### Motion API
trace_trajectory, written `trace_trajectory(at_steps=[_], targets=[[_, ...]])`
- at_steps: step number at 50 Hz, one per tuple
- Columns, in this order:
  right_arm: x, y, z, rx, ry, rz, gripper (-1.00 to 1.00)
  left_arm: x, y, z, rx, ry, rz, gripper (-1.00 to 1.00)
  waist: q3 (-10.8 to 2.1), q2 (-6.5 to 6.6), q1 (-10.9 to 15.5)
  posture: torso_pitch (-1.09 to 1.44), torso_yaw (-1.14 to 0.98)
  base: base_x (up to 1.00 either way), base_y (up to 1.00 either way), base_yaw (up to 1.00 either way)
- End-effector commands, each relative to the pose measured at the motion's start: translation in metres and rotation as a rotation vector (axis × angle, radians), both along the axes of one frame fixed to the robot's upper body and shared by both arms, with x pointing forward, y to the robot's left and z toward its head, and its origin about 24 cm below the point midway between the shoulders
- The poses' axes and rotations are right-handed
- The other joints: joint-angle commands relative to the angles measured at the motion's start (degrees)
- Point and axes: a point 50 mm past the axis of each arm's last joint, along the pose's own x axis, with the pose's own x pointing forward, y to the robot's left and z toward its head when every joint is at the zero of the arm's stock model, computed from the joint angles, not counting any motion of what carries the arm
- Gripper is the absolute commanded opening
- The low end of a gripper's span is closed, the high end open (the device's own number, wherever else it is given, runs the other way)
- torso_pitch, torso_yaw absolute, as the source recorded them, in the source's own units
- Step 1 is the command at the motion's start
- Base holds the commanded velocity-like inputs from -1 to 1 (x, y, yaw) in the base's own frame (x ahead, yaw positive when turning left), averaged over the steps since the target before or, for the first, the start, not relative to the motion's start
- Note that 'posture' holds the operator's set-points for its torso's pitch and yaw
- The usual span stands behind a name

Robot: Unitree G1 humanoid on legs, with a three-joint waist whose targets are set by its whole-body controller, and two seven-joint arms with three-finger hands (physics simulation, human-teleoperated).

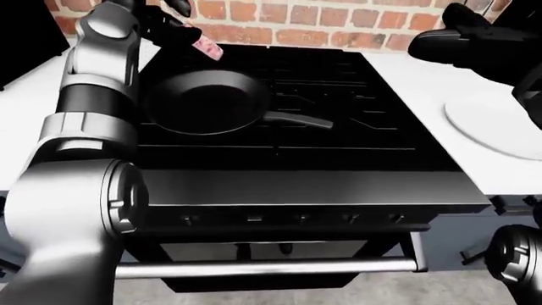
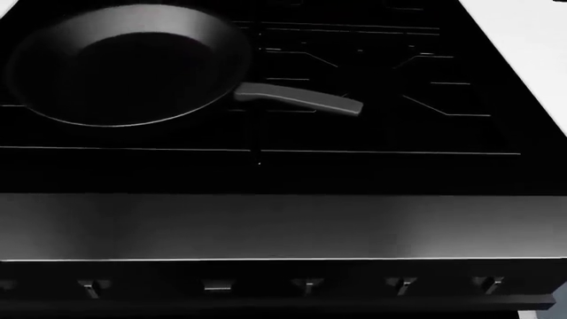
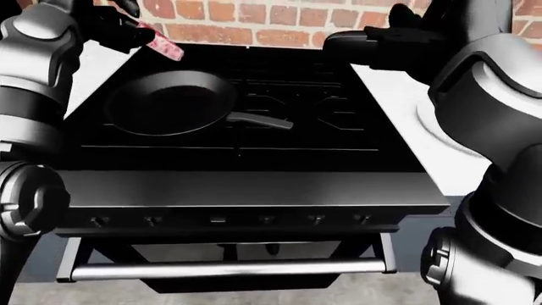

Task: Pick the pork loin from the pan and place it on the plate.

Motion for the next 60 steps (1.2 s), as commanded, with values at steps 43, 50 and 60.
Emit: trace_trajectory(at_steps=[43,50,60], targets=[[-0.0109,-0.0026,0.0160,0.008,-0.088,-0.009,1.00,-0.0190,-0.0018,0.0567,-0.016,-0.235,-0.013,-0.75,-2.68,0.22,-0.49,0.00,0.00,0.00,-0.38,0.00],[-0.0108,-0.0028,0.0164,0.008,-0.088,-0.009,1.00,-0.0194,-0.0016,0.0580,-0.017,-0.237,-0.011,-0.75,-3.25,-0.75,-0.41,0.00,0.00,0.00,-0.38,0.00],[-0.0109,-0.0023,0.0162,0.007,-0.087,-0.010,1.00,-0.0197,-0.0005,0.0583,-0.018,-0.240,-0.009,-0.74,-3.41,5.41,-0.75,0.00,0.00,0.00,-0.38,0.00]])
